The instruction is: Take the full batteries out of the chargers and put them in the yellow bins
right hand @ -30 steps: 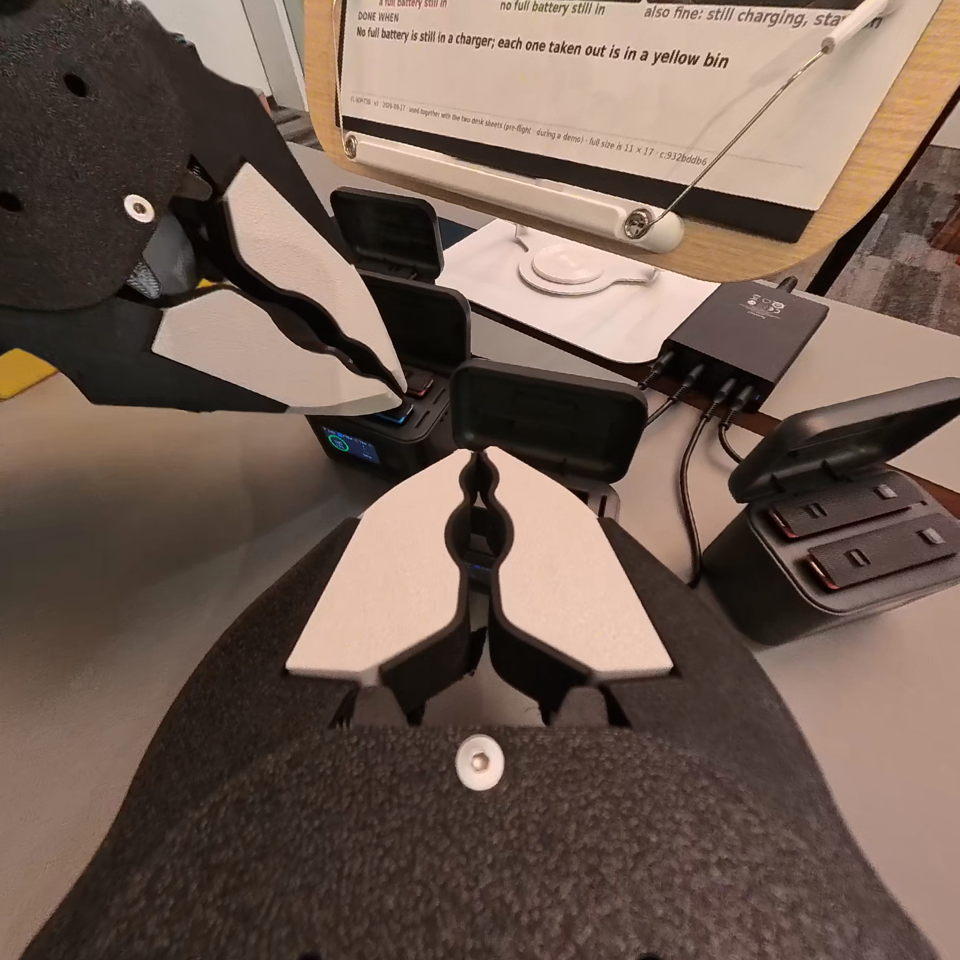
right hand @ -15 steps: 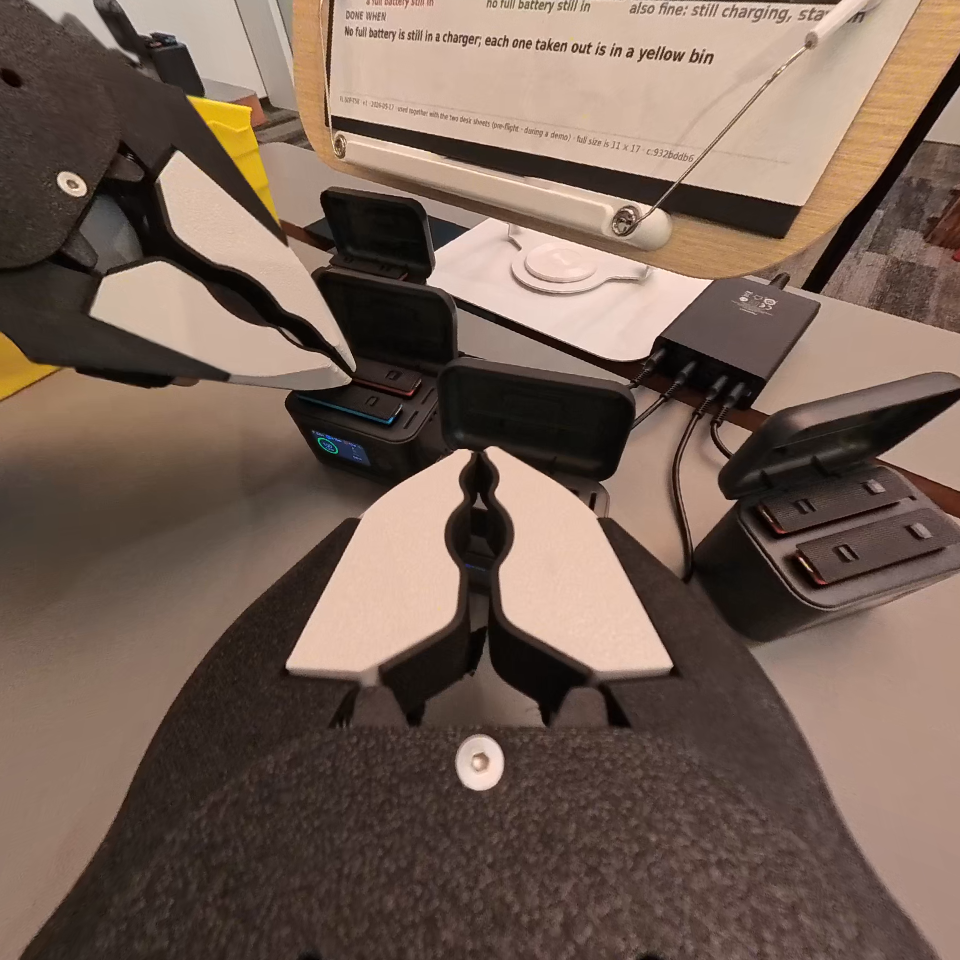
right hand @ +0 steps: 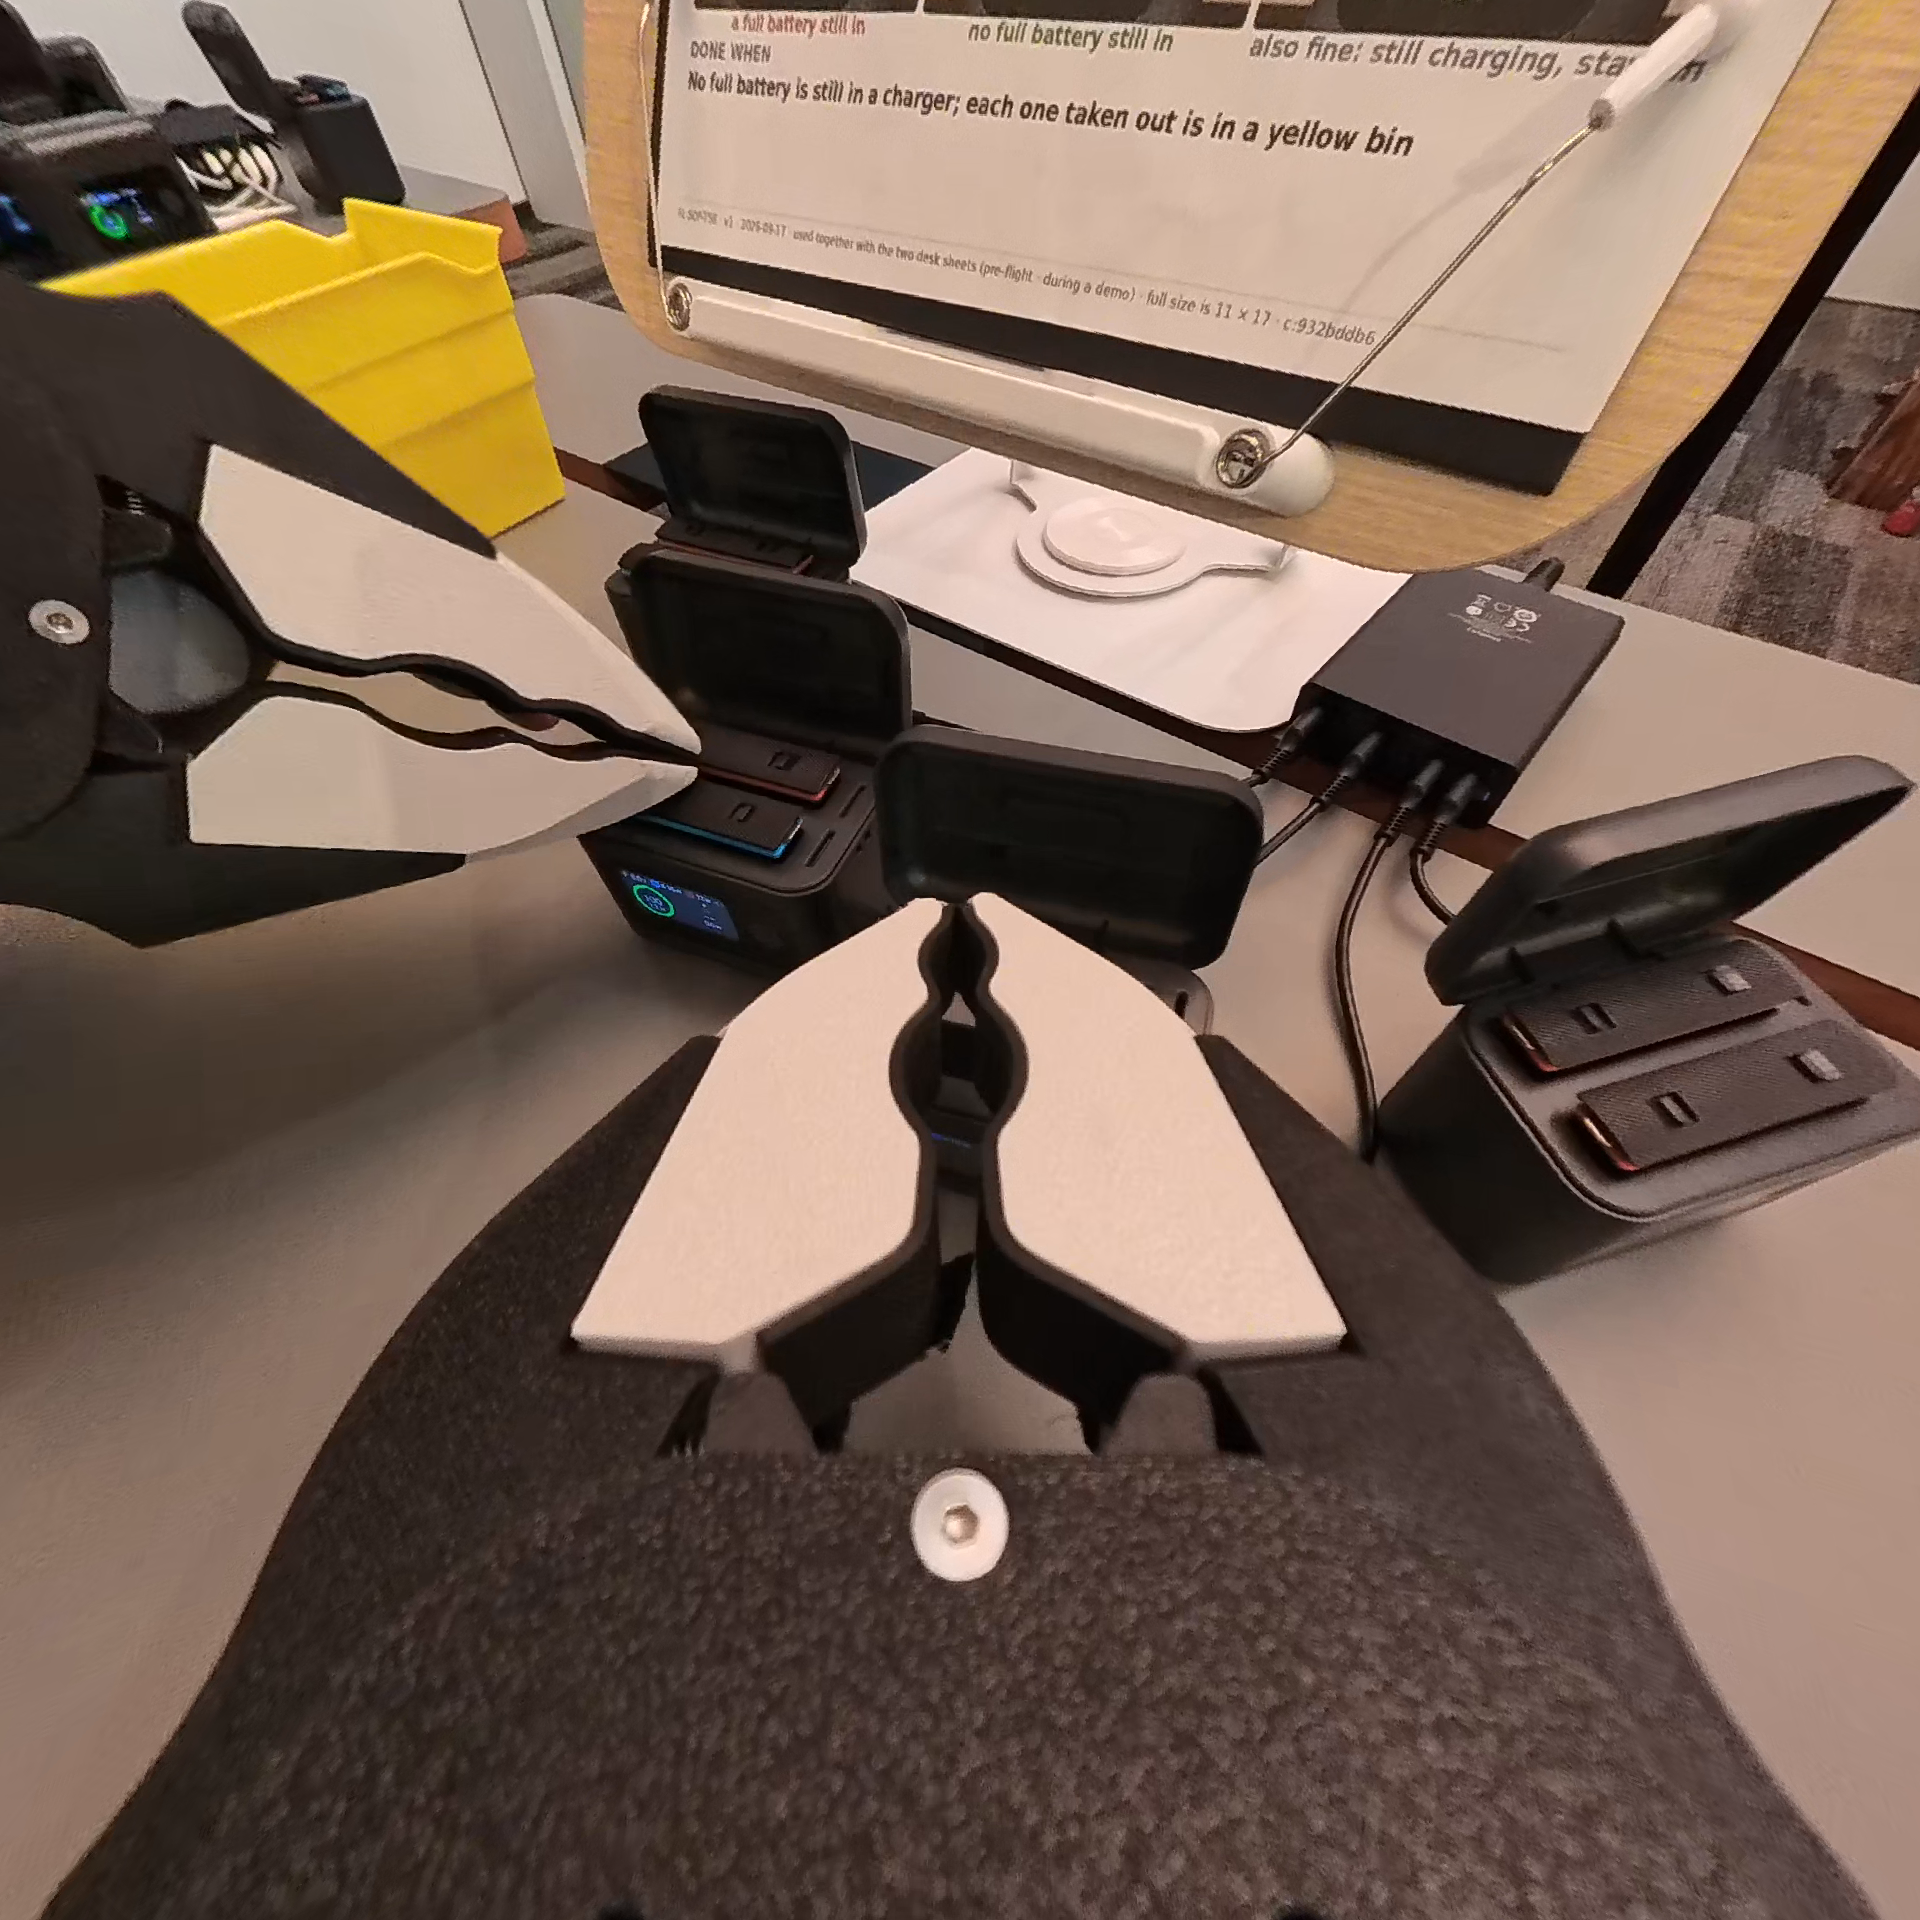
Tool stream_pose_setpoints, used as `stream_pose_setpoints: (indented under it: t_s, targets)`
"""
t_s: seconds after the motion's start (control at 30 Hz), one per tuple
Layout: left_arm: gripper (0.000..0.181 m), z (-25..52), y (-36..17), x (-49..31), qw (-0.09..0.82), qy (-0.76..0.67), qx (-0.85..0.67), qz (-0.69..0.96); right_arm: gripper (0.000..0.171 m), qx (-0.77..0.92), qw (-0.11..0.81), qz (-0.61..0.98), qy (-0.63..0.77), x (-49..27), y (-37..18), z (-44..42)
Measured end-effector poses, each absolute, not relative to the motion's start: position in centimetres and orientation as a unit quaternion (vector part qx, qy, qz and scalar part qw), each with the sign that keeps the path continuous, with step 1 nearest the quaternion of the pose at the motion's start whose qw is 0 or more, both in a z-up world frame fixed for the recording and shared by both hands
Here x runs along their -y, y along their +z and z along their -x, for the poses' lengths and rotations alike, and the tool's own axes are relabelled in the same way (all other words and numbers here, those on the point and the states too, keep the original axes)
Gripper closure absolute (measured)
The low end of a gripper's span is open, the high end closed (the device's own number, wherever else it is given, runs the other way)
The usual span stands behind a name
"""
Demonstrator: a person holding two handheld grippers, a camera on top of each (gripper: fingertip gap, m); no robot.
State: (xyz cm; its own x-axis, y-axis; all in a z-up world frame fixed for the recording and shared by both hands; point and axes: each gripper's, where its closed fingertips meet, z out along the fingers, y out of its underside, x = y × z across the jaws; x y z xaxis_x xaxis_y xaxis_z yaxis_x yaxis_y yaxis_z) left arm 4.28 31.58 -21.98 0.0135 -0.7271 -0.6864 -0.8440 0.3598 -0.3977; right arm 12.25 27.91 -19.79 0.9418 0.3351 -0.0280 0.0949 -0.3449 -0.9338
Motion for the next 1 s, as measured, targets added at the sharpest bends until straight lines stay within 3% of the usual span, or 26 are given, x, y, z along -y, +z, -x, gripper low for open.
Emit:
stream_pose_setpoints:
  t_s: [0.23,0.5,1.0]
  targets:
    - [0.181,-4.3,-21.3,-32.0,0.475,0.059,-0.68,0.556,0.171,0.126,0.563,0.81,0.105,-27.9,-19.5,-12.6]
    - [0.181,-1.2,-14.4,-31.4,0.545,-0.102,-0.553,0.621,0.171,0.118,0.573,0.804,0.106,-27.9,-19.0,-12.9]
    - [0.178,7.3,-13.0,-27.6,0.614,-0.192,-0.412,0.646,0.171,0.169,0.586,0.787,0.098,-27.5,-18.9,-11.2]
